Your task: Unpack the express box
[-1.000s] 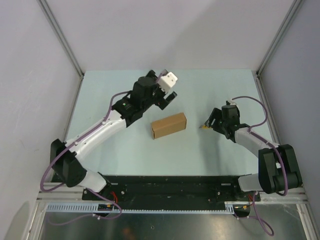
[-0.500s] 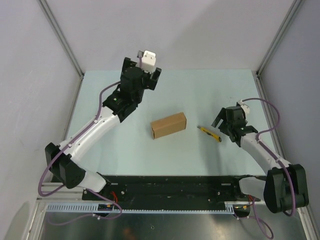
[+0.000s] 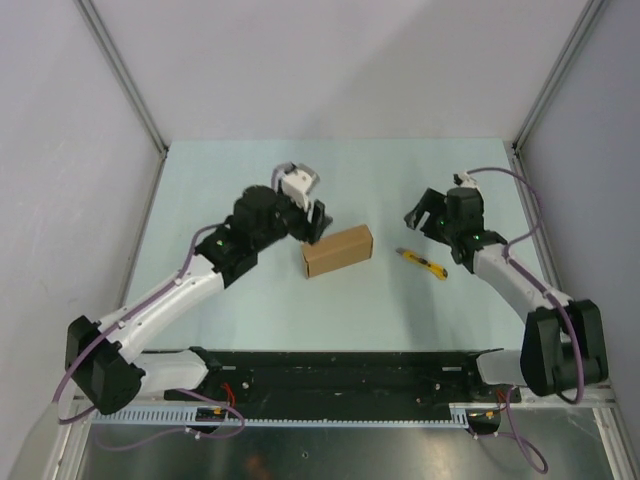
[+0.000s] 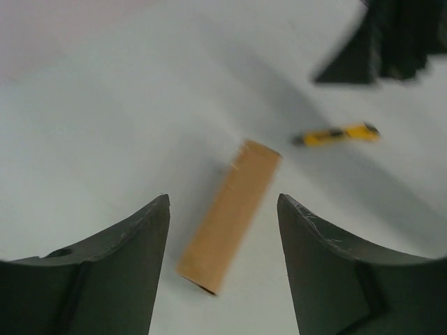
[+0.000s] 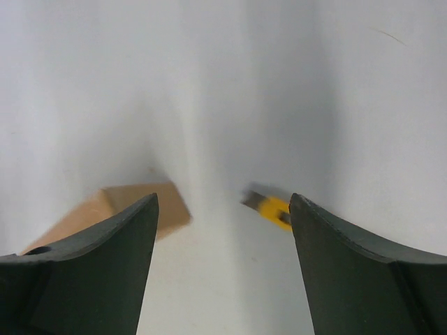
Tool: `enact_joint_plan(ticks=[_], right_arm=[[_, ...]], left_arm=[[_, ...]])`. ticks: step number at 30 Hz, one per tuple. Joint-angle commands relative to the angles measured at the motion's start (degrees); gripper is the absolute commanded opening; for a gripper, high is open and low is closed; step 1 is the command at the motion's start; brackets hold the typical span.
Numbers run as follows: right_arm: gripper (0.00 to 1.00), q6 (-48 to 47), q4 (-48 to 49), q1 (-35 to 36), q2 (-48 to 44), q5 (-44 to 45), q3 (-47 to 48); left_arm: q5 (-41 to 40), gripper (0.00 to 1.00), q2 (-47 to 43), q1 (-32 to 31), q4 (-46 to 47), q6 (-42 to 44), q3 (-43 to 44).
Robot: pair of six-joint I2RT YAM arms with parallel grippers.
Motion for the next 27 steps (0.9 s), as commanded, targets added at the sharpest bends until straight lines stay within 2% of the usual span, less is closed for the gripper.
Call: enact_joint_plan(ticks=[1,4,10,13,14,18,27], right_arm=[[0.77,-3.0,9.4,3.4,9.0,-7.9,10.3],[0.71,-2.0,10.1,4.9,14.7,-9.9,16.2],[0.52,-0.6,8.5,7.7,27.8,-14.6,26.0],[0.43,-0.9,4.8,8.9,32.6,-16.6,30.2],[0.41,-0.9,3.5,9.0,33.8,-17.1,30.9],[0.38,-3.0,-0.3,9.8,33.8,-17.2,30.9],[0.38,-7.9,-13.0,12.6,31.4,-14.4,30.9]], left_arm=[[8.8,0.67,-0.9,-6.4,1.6,-6.5,-8.3],[6.3,0.66,0.2,-10.4,2.9,-6.8,-13.6],[6.0,0.62,1.4,-11.0,10.7,-12.8,-21.5],[1.8,0.56,3.0,-11.1,11.2,-15.2,-23.0],[-2.9,0.56,3.6,-11.1,11.2,-16.0,-23.9],[-10.1,0.56,6.4,-11.0,11.8,-18.0,-25.8],[-10.7,0.56,12.1,-7.2,12.5,-23.4,-22.7]])
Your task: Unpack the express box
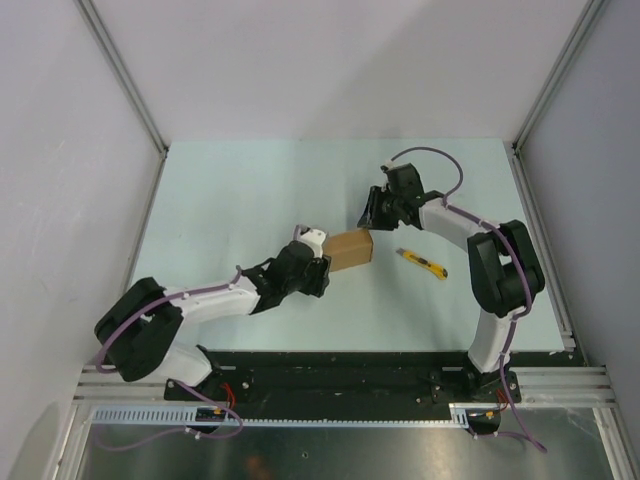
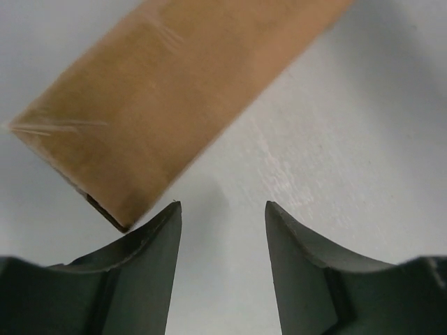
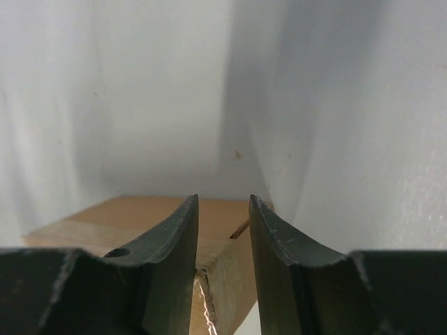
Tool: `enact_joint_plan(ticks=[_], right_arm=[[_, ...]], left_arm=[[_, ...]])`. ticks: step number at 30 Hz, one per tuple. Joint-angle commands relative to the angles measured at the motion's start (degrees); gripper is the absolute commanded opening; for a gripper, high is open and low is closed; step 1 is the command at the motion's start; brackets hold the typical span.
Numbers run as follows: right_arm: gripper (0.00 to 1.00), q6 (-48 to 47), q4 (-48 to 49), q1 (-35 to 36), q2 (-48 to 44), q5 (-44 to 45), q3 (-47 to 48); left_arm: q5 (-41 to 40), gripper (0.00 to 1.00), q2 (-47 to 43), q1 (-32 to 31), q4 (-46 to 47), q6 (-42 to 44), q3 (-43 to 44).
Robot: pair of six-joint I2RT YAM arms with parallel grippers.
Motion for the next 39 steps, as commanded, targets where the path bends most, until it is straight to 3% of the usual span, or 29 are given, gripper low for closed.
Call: enact_joint_plan(ticks=[1,7,15,24,27,31,39], right_arm=[[0.38,-4.1,-9.1,2.4,-3.4,1.7,2.1],[0.34,-6.4,-15.1,4.2,-7.0,0.8,1.0],[0.34,-12.8,-13.2,10.5,-10.5,-7.5,-3.7],[0.34,-9.4,-12.0,12.7,-9.4,-0.2,-3.9],[0.34,-9.0,-11.5,11.3,-10.7,2.5,-4.7],[0.37,-8.6,-9.4,9.0,-12.3,2.7,-6.1],[0.46,-10.6,0.4,9.6,-8.9,-5.8,-6.4]], left_arm=[[-1.6,0.56,1.0,3.4,3.1,-5.2,2.6],[2.8,0.59,2.7,9.0,3.9,-7.8,5.0],[7.4,0.59,9.9,14.9,5.5,-7.0,11.8],[15.5,0.61,7.2,25.1,5.7,-5.8,12.1],[18.4,0.66,4.7,26.1,4.9,-3.3,11.8],[29.1,0.73,2.5,26.0,4.8,-1.8,12.1],[35.4,0.75,2.4,25.3,5.0,-2.3,12.6]])
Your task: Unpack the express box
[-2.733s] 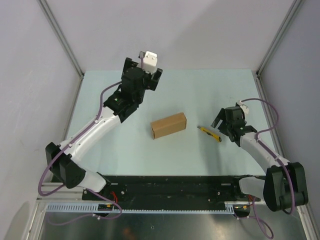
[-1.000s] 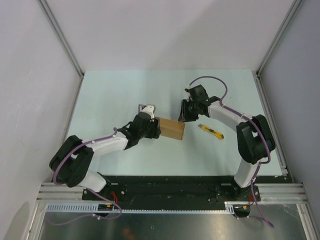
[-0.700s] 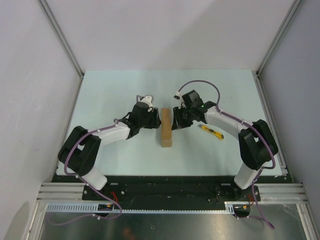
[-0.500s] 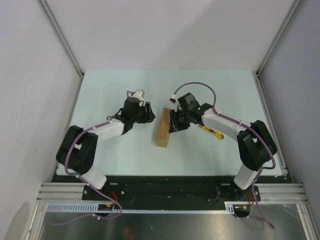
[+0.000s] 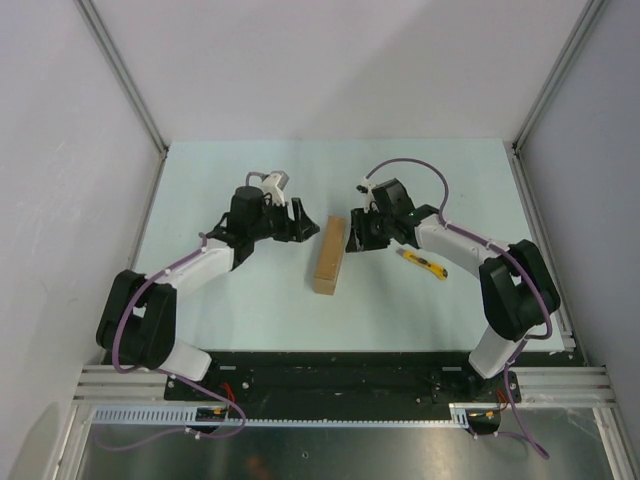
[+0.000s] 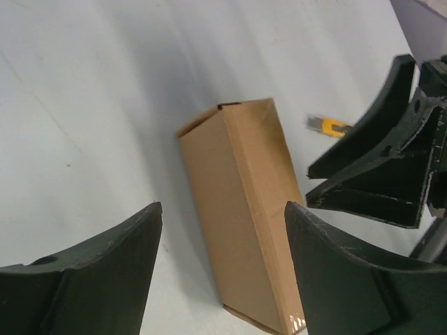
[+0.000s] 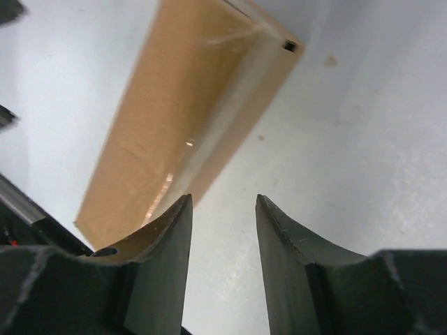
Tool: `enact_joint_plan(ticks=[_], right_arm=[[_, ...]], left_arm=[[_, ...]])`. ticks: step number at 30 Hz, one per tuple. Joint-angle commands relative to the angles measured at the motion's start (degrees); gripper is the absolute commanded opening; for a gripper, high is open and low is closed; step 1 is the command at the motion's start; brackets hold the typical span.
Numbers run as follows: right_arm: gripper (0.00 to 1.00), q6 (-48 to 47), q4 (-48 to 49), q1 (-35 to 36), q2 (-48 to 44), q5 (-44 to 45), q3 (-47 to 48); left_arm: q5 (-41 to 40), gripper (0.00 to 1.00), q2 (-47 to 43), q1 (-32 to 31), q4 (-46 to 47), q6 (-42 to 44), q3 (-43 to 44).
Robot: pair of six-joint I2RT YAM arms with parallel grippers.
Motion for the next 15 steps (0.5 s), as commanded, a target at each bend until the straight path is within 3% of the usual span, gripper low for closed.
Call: enact_joint_plan(ticks=[1,4,6,7,15], right_arm=[[0.47,-0.7,8.4,1.4,1.0,-5.4,0.0],[0.54,0.5,9.8,1.9,2.3,-7.0,0.0],[0.68,1.0,10.5,2.7,2.9,-7.0,0.0],[0.71,1.0,10.7,3.3,3.2,-6.3,0.0],[0.78,1.1,12.2,5.4,5.3,-3.0,0.1]], left_arm=[[8.2,0.75,0.0,-0.2,1.1,1.2,1.6],[9.1,0.75,1.0,0.0,0.8,1.0,1.9],[7.7,0.76,0.8,0.8,0.8,0.3,1.6],[7.3,0.76,0.7,1.1,0.8,0.0,1.3],[1.3,0.77,0.0,6.1,-0.2,-2.5,-0.5]])
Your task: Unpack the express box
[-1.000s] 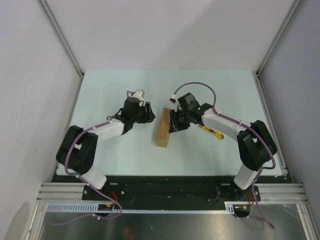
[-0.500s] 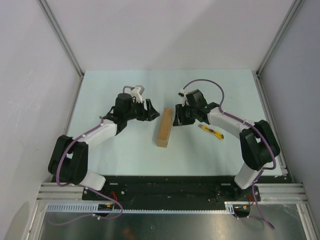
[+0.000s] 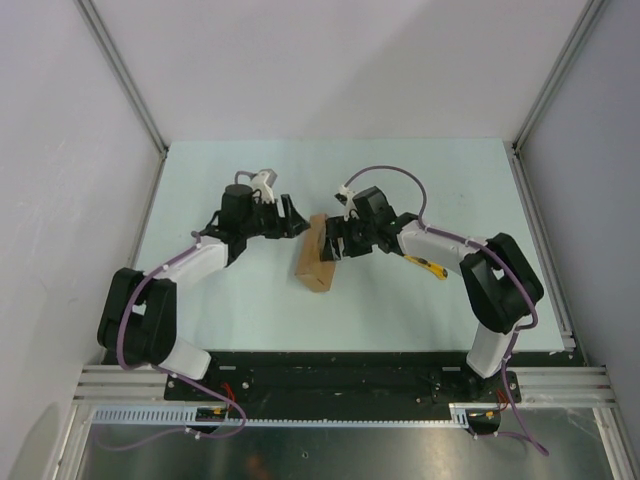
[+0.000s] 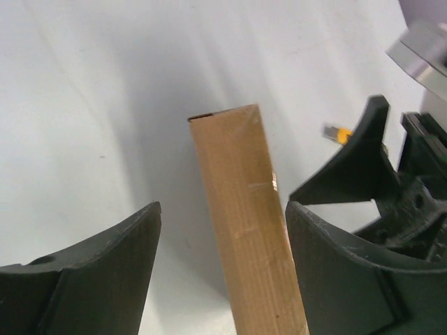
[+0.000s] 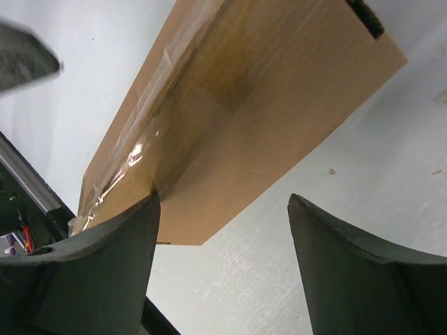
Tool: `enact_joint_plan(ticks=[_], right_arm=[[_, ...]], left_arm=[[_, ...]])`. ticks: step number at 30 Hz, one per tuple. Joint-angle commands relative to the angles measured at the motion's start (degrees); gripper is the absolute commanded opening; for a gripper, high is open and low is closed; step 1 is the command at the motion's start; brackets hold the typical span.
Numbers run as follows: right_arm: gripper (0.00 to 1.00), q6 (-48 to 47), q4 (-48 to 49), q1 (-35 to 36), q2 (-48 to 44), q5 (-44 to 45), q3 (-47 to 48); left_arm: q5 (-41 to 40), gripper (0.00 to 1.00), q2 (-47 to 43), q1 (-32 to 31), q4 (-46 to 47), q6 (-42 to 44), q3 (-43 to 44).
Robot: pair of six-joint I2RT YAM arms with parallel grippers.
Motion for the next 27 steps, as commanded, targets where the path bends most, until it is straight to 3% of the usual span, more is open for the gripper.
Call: enact_joint_plan(ticks=[1,14,19,23,27], right_arm=[[0.79,0.2,2.7,0.8,0.7,1.9,0.2],[0.82,2.0,3.9,1.5,1.8,7.1,0.5],[0.82,2.1,3.9,1.6,1.8,7.1,0.5],[0.81,2.4,4.1,1.6,2.2,6.6,0.6],[0.80,3.3,4.4,1.4,2.4,7.8,0.5]], left_arm=[[-1.8,0.77,-0.8,3.2,0.1,-1.8,-0.6],[0.3,0.75,2.6,4.2,-2.0,-0.9,-0.2],[-9.5,0.75,2.0,4.8,-4.2,-3.8,-1.9],[-3.0,0.74,4.1,4.8,-3.8,-5.2,-2.5],[1.5,0.60,7.1,4.4,-3.6,-10.5,-3.1]])
